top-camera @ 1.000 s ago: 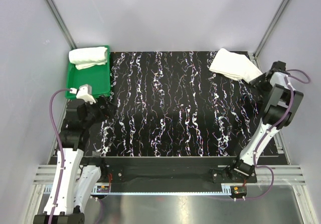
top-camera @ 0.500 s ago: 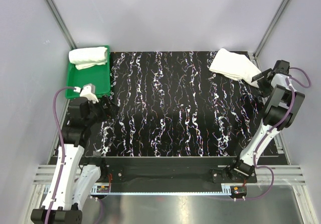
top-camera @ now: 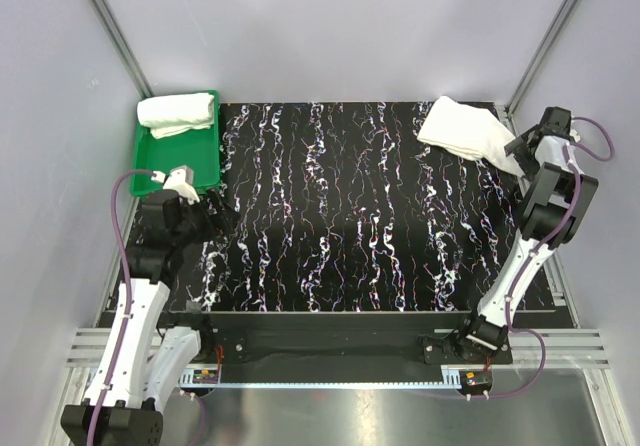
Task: Roll the towels
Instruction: Move the towel to the center of the board
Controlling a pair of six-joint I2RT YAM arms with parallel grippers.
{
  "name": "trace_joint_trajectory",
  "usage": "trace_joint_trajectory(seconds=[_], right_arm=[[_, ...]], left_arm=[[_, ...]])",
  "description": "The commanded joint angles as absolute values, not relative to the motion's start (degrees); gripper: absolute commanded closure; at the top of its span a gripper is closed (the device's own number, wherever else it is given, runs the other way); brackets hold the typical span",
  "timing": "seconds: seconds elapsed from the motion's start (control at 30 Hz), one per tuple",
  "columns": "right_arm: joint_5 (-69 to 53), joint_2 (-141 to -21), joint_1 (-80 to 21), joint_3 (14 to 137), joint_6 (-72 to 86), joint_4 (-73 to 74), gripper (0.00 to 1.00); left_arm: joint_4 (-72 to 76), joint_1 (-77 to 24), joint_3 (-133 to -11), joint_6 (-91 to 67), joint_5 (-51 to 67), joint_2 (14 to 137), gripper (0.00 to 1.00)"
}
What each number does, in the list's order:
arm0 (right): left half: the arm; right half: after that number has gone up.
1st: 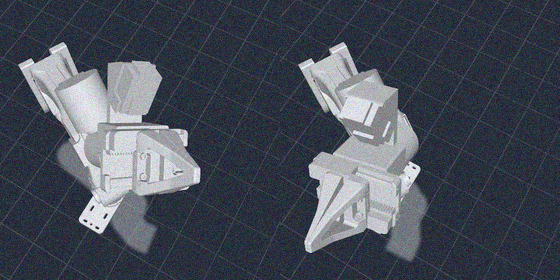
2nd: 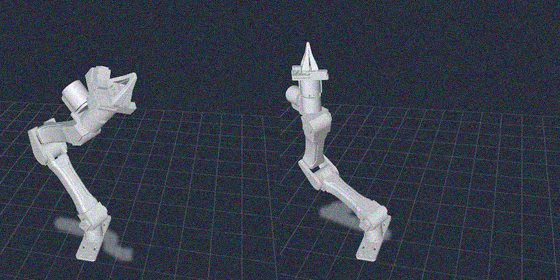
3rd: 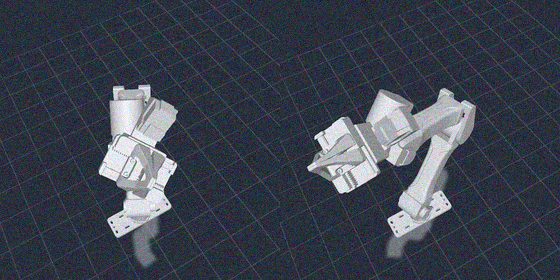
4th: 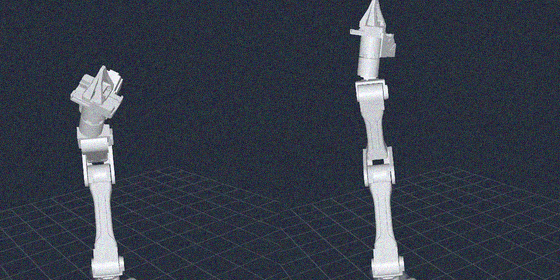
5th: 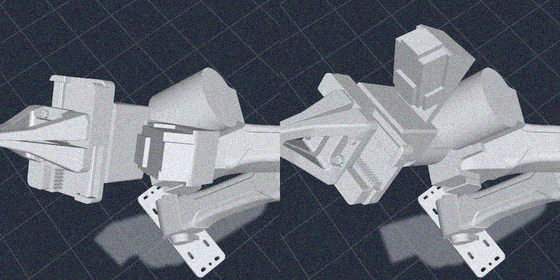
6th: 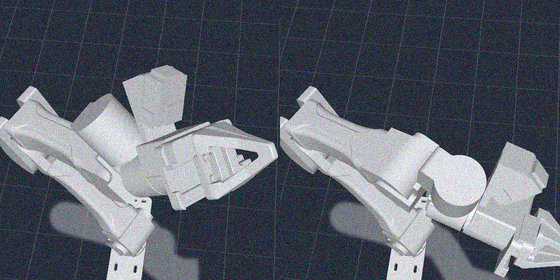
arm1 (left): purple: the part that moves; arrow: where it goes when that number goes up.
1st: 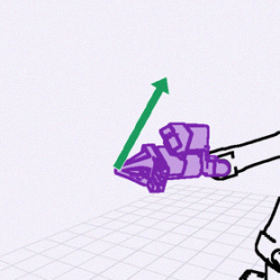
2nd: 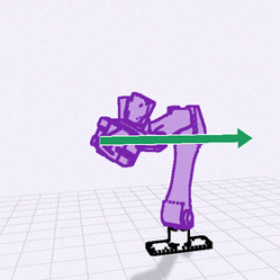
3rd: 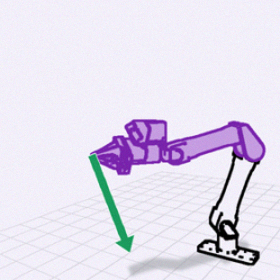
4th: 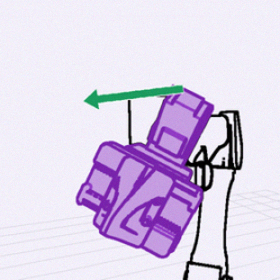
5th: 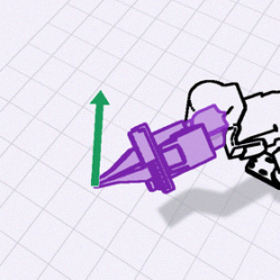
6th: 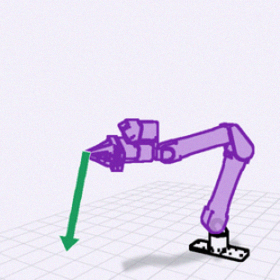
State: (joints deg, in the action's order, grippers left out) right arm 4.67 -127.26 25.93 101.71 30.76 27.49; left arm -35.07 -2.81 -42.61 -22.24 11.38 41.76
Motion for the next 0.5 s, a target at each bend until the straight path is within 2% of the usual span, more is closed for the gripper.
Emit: trace_joint_trajectory(seconds=[0.0, 0.13, 0.37, 0.4, 0.47], right_arm=[[11.60, -131.48, 28.57, 108.71, 26.90, 21.01, 0.21], [11.69, -135.60, 28.39, 113.63, 25.66, 21.61, 0.23], [13.27, -142.64, 28.48, 127.15, 25.31, 33.20, 0.24], [13.10, -143.69, 28.48, 128.92, 24.70, 34.53, 0.26], [12.48, -146.33, 28.48, 132.95, 24.26, 37.86, 0.36]], left_arm=[[-33.66, -3.08, -42.80, -21.09, 12.66, 42.19, 0.14], [-33.66, -3.16, -42.80, -21.09, 12.74, 42.80, 0.14], [-33.75, -3.16, -42.80, -21.09, 12.83, 43.77, 0.14], [-33.75, -3.16, -42.80, -21.01, 12.92, 43.77, 0.14], [-33.66, -3.25, -42.80, -21.01, 12.92, 43.86, 0.14]])
